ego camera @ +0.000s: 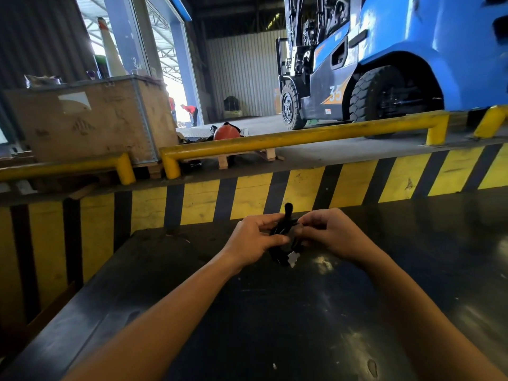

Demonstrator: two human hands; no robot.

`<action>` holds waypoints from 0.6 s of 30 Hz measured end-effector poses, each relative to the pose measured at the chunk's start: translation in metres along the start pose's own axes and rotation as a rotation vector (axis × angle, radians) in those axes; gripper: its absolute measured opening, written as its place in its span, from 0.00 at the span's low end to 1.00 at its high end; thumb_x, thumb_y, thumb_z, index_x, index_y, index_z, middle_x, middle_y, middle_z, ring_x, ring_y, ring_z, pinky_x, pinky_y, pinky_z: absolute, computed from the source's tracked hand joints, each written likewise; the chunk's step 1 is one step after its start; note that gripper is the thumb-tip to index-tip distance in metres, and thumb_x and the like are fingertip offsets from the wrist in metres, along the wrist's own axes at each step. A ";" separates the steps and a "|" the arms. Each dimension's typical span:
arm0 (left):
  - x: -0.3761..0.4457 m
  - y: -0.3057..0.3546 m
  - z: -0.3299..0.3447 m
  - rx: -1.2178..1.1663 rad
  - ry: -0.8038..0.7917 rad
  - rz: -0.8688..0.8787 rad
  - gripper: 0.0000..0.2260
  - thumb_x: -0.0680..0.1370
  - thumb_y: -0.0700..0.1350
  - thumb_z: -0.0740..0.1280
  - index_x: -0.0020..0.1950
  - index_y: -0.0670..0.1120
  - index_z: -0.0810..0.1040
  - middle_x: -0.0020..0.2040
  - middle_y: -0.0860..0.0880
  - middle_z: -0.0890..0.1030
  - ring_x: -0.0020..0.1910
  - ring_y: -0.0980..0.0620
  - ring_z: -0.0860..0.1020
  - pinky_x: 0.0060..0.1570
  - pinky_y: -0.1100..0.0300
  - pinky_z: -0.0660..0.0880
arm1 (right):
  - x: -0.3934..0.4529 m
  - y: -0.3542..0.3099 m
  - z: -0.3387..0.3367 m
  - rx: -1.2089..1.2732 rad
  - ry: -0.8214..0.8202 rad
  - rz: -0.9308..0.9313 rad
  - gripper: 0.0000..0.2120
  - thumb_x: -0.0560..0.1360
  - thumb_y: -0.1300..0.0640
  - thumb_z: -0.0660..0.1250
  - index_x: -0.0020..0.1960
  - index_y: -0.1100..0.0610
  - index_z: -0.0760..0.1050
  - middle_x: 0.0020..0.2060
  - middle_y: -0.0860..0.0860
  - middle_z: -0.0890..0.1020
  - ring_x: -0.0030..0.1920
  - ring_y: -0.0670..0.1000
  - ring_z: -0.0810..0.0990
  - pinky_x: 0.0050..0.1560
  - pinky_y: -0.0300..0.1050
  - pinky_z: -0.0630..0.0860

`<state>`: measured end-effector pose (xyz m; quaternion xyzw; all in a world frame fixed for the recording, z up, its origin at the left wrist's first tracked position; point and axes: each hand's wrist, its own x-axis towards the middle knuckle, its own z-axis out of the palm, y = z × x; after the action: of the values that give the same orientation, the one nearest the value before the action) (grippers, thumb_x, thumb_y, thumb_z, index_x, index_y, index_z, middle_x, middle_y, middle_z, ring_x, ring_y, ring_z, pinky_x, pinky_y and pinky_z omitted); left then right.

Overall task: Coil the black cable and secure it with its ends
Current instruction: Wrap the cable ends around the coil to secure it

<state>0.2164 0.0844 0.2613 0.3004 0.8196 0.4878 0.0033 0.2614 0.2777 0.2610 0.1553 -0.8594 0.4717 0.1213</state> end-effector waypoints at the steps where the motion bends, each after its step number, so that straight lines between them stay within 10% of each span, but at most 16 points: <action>1: 0.000 -0.002 0.001 0.043 -0.005 0.017 0.22 0.73 0.38 0.71 0.66 0.49 0.75 0.58 0.52 0.82 0.56 0.59 0.79 0.59 0.60 0.75 | 0.001 0.001 0.002 -0.106 0.039 -0.035 0.06 0.75 0.57 0.66 0.51 0.53 0.78 0.41 0.48 0.82 0.40 0.43 0.82 0.40 0.35 0.77; 11: -0.004 -0.015 -0.003 0.247 -0.134 0.081 0.19 0.74 0.39 0.70 0.63 0.52 0.77 0.56 0.49 0.83 0.55 0.55 0.81 0.58 0.57 0.77 | 0.004 0.013 0.016 -0.156 0.125 -0.153 0.03 0.74 0.57 0.68 0.47 0.54 0.78 0.54 0.46 0.76 0.42 0.40 0.76 0.41 0.26 0.72; 18: -0.005 -0.024 -0.012 0.413 -0.375 -0.008 0.16 0.75 0.40 0.69 0.62 0.53 0.78 0.56 0.49 0.82 0.56 0.54 0.79 0.60 0.58 0.73 | 0.001 0.031 0.034 0.048 -0.037 -0.033 0.03 0.73 0.58 0.68 0.46 0.55 0.79 0.40 0.49 0.81 0.40 0.43 0.80 0.41 0.38 0.75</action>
<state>0.2048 0.0646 0.2465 0.3764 0.8880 0.2461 0.0957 0.2467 0.2645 0.2193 0.1812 -0.8472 0.4873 0.1093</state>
